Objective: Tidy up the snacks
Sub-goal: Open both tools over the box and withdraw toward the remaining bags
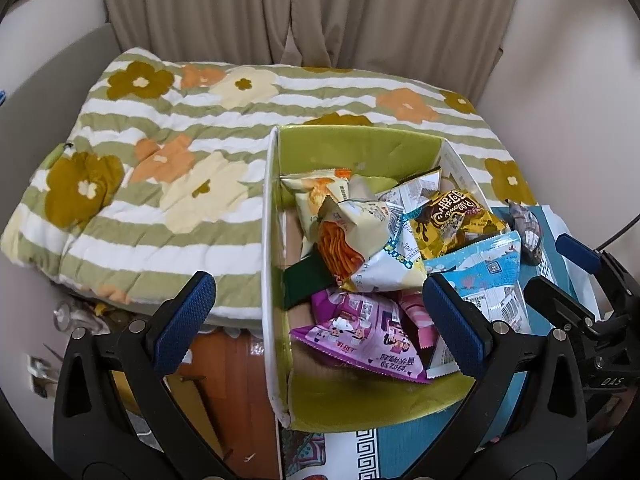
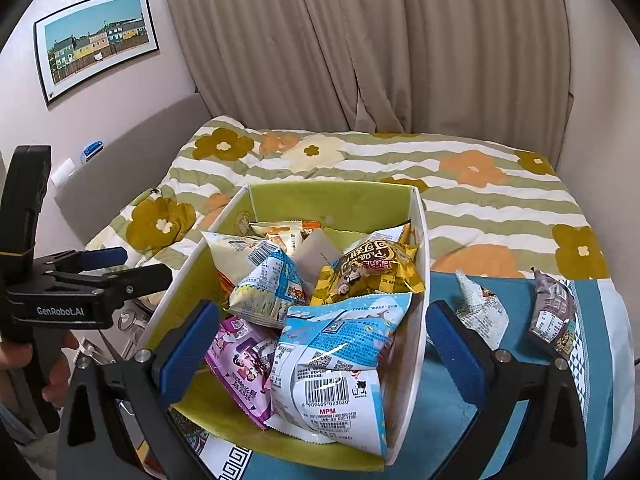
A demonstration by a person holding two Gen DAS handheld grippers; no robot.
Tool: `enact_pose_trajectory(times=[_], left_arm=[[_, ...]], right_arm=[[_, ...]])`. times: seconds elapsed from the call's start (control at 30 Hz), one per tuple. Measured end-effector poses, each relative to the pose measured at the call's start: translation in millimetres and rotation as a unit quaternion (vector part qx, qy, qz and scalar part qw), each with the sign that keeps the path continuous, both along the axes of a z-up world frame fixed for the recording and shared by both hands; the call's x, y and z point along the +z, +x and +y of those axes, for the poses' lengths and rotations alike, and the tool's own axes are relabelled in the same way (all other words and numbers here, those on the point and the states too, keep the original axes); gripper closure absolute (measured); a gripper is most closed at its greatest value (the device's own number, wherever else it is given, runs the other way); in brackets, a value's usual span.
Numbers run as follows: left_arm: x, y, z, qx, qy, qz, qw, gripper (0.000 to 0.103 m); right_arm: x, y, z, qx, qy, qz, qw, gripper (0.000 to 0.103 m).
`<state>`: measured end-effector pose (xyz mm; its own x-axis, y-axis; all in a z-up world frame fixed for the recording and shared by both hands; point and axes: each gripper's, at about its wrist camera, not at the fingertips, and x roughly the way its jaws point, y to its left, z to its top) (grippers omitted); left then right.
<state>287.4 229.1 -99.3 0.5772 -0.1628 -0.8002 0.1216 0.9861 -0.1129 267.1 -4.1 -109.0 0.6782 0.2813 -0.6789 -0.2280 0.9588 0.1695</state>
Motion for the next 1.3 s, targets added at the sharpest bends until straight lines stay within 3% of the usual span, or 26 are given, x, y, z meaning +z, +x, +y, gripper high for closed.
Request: enact_pose_trajectory(times=[0.5, 1.03, 1.3], left_arm=[[45, -79, -41, 0.026, 0.017, -0.058, 0.9978, 0.0], [50, -180, -154, 0.021, 0.015, -0.086, 0.996, 0.0], [48, -189, -214, 0.003, 0.018, -0.097, 0.9951, 0.0]], right_arm=[[41, -55, -43, -0.014, 0.008, -0.049, 0.999, 0.0], [52, -158, -157, -0.059, -0.01, -0.053, 0.997, 0.0], [56, -179, -215, -0.084, -0.011, -0.051, 0.995, 0.0]])
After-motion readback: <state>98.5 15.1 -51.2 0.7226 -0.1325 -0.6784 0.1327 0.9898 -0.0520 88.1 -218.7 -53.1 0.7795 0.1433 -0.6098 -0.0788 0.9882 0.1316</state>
